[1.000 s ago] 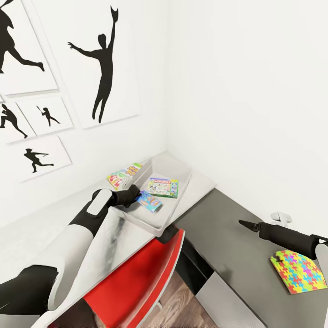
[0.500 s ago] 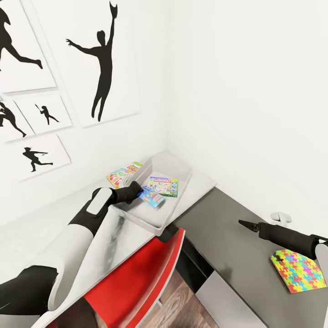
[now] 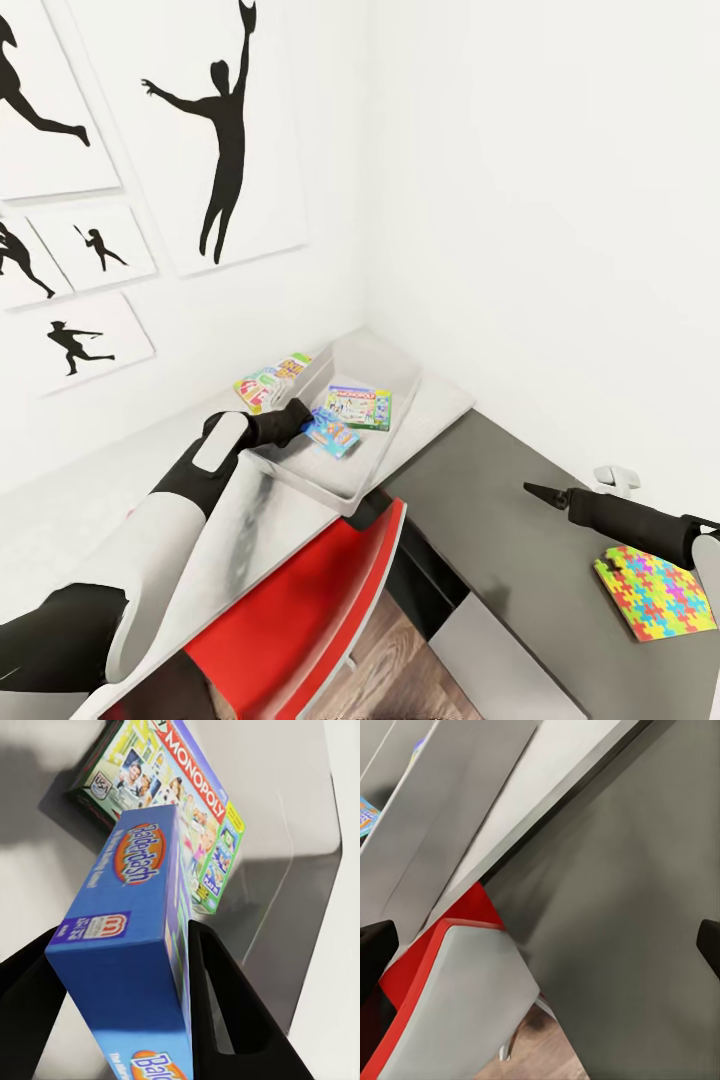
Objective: Put all the toys in the child's room - the three board games (two on the bed and one on the table), the two jigsaw puzzles on the table, and the tennis ball on the table - inside the toy box on the table in the child's room.
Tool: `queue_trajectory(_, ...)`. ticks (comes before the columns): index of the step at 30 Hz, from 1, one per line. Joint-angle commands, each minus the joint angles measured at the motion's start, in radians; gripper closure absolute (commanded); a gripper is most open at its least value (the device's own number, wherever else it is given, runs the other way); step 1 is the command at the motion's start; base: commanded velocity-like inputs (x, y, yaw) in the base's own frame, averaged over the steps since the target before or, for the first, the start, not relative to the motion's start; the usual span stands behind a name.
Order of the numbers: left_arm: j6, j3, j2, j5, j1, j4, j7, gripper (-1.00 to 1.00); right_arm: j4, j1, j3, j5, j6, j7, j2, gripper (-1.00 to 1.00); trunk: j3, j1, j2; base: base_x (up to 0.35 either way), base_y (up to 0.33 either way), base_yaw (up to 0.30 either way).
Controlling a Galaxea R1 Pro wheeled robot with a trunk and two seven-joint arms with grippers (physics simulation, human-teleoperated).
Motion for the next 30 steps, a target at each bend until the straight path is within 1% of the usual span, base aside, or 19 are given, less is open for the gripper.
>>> queue_trajectory(1,0.001,-0.001,0.0,0.005,-0.001,-0.001,0.005,1.0,0.0,-0.001,-0.001,0.005,0.005,0.007,0.0,-1.0,-0.003,0.001,-0.002,0.0,0.0,0.0)
queue_trajectory(10,0.0,-0.001,-0.001,-0.015,-0.001,0.0,-0.008,1.0,0.0,-0.001,-0.001,0.005,0.005,0.008,-0.001,-1.0,-0.016,0.001,-0.002,0.0,0.0,0.0)
queue_trajectory(24,0.001,0.001,-0.003,-0.019,-0.001,0.0,-0.011,1.0,-0.001,0.0,-0.001,0.005,0.005,0.008,-0.001,-1.0,-0.039,0.001,-0.002,0.0,0.0,0.0)
queue_trajectory(30,0.001,0.001,-0.013,-0.019,-0.002,-0.001,-0.011,1.0,-0.001,0.0,-0.001,0.005,0.005,0.008,0.0,-1.0,-0.049,0.001,-0.002,0.0,0.0,0.0)
